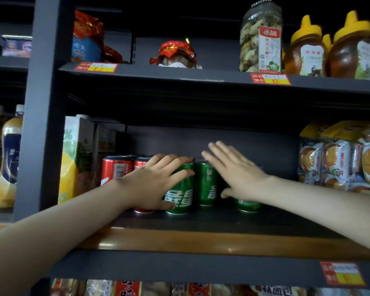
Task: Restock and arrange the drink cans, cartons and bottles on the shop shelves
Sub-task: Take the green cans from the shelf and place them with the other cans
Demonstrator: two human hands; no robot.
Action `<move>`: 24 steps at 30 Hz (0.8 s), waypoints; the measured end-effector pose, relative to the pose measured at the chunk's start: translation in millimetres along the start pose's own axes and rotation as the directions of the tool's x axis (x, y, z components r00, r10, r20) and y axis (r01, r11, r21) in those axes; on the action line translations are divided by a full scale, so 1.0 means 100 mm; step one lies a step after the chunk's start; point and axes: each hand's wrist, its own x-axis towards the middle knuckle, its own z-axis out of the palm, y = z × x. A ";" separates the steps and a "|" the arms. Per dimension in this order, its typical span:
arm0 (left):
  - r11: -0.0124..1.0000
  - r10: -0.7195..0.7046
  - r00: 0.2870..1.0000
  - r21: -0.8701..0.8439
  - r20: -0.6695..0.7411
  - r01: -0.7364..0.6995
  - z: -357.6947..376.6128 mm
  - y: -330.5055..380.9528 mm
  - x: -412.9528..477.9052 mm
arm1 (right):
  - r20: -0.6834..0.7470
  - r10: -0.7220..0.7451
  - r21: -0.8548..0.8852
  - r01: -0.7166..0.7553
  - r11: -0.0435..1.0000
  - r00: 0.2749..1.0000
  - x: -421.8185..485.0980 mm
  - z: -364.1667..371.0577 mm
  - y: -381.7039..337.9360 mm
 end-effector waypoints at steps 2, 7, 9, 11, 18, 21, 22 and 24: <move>1.000 -0.008 1.000 0.001 0.020 0.008 -0.01 0.01 0.00 | 0.063 0.157 0.041 -0.160 0.986 0.986 -0.15 -0.05 0.16; 0.994 -0.070 0.996 0.087 0.060 0.065 -0.11 0.02 0.04 | 0.180 0.332 0.395 -0.377 0.838 0.926 -0.35 -0.02 0.34; 0.988 -0.105 0.991 0.122 0.079 0.095 -0.14 0.02 0.06 | 0.066 0.344 0.484 -0.331 0.810 0.937 -0.35 -0.01 0.35; 0.985 -0.121 0.987 0.134 0.109 0.106 -0.16 0.03 0.06 | 0.022 0.340 0.549 -0.295 0.782 0.940 -0.33 -0.03 0.34; 0.987 -0.139 0.977 0.102 0.164 0.123 -0.21 0.05 0.08 | -0.024 0.315 0.682 -0.215 0.699 0.949 -0.20 -0.05 0.17; 0.987 -0.147 0.976 0.091 0.158 0.134 -0.20 0.04 0.06 | 0.059 0.124 0.541 -0.136 0.830 0.991 -0.23 -0.05 0.04; 0.987 -0.149 0.976 0.089 0.162 0.136 -0.20 0.04 0.06 | 0.095 0.079 0.473 -0.115 0.873 0.992 -0.23 -0.05 0.00; 0.987 -0.149 0.973 0.079 0.176 0.136 -0.20 0.04 0.06 | 0.111 0.037 0.397 -0.078 0.914 0.993 -0.24 -0.05 -0.04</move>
